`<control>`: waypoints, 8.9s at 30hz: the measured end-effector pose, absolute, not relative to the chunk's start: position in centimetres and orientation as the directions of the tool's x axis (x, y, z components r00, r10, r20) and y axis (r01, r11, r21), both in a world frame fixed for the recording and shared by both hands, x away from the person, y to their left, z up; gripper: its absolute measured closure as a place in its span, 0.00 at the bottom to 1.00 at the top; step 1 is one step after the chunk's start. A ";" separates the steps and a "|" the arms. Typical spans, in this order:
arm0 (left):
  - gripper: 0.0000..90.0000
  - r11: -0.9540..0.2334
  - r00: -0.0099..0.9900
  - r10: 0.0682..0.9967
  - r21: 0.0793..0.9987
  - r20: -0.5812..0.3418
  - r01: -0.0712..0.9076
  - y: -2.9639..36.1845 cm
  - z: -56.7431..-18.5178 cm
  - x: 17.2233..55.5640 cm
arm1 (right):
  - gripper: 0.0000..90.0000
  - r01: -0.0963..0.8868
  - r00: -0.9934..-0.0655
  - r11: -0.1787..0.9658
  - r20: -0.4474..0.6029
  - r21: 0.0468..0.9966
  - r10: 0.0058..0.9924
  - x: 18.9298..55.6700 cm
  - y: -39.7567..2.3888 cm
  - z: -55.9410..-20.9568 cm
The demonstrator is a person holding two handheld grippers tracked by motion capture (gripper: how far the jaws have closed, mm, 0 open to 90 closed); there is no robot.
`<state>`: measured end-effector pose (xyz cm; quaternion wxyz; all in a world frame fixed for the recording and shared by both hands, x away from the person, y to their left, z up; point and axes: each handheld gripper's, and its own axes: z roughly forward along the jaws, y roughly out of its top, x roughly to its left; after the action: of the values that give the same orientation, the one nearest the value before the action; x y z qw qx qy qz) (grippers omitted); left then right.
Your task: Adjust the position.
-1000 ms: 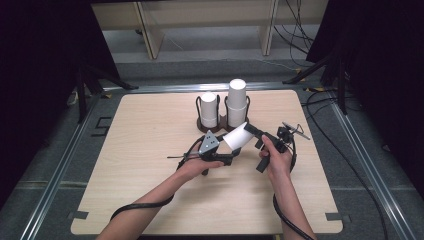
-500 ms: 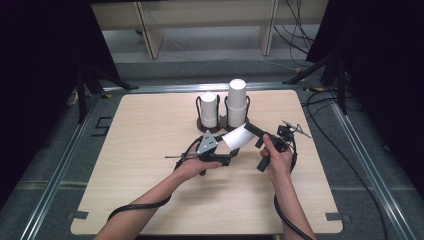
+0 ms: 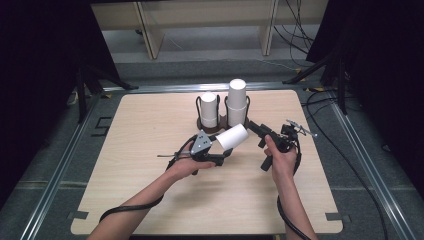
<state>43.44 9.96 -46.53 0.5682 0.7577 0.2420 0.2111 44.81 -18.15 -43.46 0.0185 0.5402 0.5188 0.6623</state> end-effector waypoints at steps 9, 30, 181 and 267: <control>0.30 -0.293 0.797 0.599 0.948 0.078 0.127 11.6 -45.9 43.4 | 0.17 0.483 -0.435 -0.374 0.588 0.792 0.682 44.0 -18.8 -43.2; 0.31 -0.446 0.812 0.562 0.885 0.159 0.136 15.3 -43.9 44.1 | 0.20 0.433 -0.484 -0.165 0.383 0.886 0.787 43.3 -18.0 -44.4; 0.35 -0.943 0.938 0.044 0.325 0.345 -0.076 16.9 -36.7 45.2 | 0.23 0.297 -0.781 0.364 0.005 0.883 0.624 42.1 -13.0 -44.9; 0.35 -0.991 0.943 -0.094 0.056 0.319 -0.118 16.0 -35.3 45.0 | 0.22 0.331 -0.809 0.383 0.050 0.863 0.586 41.7 -11.2 -45.9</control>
<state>44.97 16.04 -35.29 0.0371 0.9850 -0.0537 0.1599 41.75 -11.22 -45.92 0.1326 0.2793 0.8208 0.4803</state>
